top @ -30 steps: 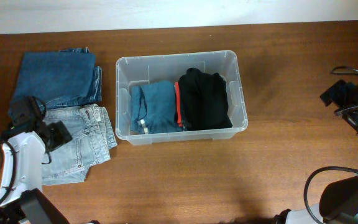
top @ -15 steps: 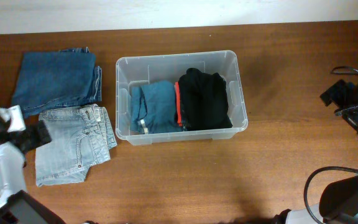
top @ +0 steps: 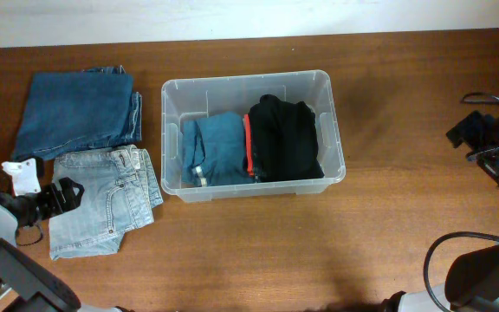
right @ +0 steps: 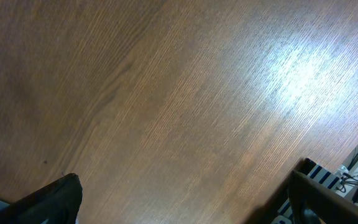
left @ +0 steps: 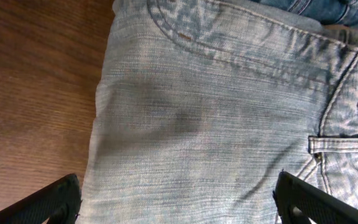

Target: Pack container

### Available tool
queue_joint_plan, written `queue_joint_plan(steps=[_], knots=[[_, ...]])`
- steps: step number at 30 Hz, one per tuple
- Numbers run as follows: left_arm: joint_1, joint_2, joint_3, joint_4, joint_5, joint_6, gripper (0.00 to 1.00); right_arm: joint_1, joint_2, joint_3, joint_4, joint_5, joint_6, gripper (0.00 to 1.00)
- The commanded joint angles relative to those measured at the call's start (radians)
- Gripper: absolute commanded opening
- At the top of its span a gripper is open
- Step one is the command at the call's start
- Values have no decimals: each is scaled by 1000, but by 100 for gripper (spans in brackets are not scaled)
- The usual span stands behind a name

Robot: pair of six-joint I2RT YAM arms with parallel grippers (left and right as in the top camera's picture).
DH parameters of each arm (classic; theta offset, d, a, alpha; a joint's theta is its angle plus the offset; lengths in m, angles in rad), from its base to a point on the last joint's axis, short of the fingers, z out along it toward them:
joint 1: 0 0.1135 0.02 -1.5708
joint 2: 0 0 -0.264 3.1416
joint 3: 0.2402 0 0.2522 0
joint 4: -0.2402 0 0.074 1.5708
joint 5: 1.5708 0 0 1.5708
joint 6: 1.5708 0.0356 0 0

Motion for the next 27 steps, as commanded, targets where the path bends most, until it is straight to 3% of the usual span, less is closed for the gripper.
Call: queue_joint_plan(steps=[1,16,21,27], knots=[[38,2,13,12,39,21,99,-5,-13,-3,0,6,9,98],[120,117,13,6,44,87,99,-5,-13,-3,0,6,9,99],[120,152,13,29,153,87,99,-5,-13,-3,0,6,9,99],[120,157,13,25,164,83,100,-5,-13,-3,0,6,9,98]])
